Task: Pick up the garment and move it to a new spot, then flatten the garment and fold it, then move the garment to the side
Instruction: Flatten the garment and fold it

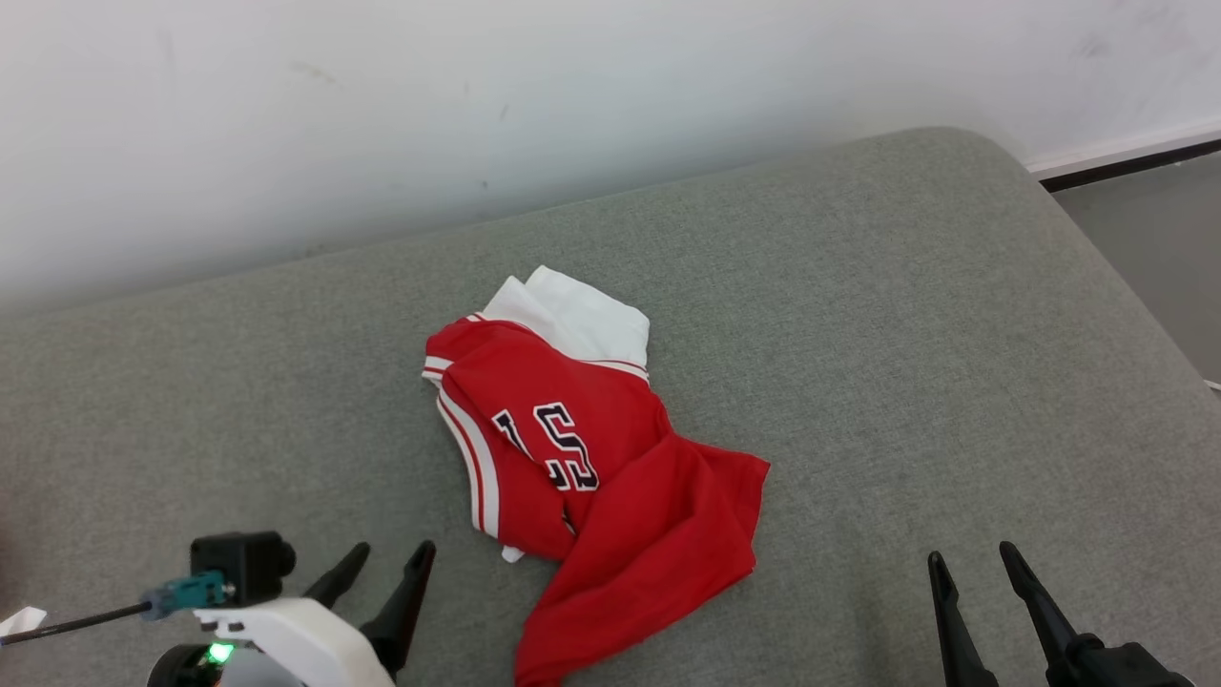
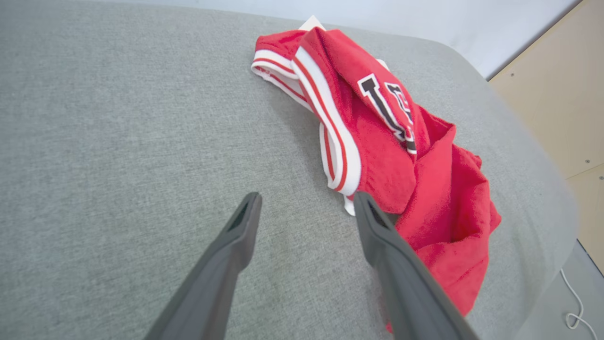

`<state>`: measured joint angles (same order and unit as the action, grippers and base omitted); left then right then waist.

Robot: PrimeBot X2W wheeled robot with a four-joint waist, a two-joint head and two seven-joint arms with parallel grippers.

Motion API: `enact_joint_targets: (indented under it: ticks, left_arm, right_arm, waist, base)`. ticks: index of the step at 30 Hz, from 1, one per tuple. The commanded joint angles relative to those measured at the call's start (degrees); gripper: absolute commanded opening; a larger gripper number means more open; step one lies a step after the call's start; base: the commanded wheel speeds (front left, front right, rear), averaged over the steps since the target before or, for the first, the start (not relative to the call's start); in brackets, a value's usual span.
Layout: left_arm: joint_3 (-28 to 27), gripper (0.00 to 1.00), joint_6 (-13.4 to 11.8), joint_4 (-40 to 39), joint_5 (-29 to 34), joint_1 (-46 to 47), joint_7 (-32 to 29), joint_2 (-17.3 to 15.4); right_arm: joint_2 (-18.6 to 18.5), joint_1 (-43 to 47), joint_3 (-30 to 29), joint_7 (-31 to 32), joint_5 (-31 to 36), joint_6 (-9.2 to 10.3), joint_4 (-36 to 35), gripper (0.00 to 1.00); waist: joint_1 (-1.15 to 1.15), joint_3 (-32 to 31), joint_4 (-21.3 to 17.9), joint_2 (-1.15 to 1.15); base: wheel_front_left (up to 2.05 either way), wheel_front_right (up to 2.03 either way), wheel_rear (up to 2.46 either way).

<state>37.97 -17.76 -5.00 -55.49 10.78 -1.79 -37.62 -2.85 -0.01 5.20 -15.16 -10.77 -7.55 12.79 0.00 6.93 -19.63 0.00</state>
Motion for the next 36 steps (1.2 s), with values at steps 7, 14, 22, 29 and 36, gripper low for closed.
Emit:
enact_joint_targets:
  ticks: [7,14,22,29,36]
  left_arm:
    - [-0.54,1.0,3.14,6.02,-1.9,5.68,1.41,5.68]
    - [1.28,1.0,6.35,15.85,-4.53,10.29,-1.31,11.11]
    - [-0.03,0.22,11.65,25.77,-8.51,14.54,-0.11,17.17]
    - [-1.45,0.0,13.85,31.66,-3.76,20.0,9.24,18.7]
    - [-1.41,0.0,14.02,25.9,1.82,22.7,14.32,15.7]
  right_arm:
    - [-0.09,-1.34,0.82,0.04,-0.66,0.13,-0.06,1.0]
    - [-0.08,-2.04,0.84,0.03,-1.05,0.13,-0.33,1.0]
    - [-0.08,-2.58,0.77,0.04,-1.36,0.13,-0.3,1.0]
    - [-0.1,-2.55,0.59,0.04,-0.95,0.13,0.2,1.0]
    - [-0.09,-0.92,0.18,0.04,-0.36,0.13,0.53,1.0]
  waist:
    - [0.0,1.68,-1.1,0.0]
    - [0.0,3.65,-2.74,0.0]
    - [0.0,4.91,-3.42,0.0]
    - [0.0,3.06,-2.96,0.0]
    - [0.0,-0.07,-1.29,0.0]
  base:
    - [0.0,0.0,0.0]
    - [0.0,0.0,0.0]
    - [0.0,0.0,0.0]
    - [0.0,0.0,0.0]
    - [0.0,0.0,0.0]
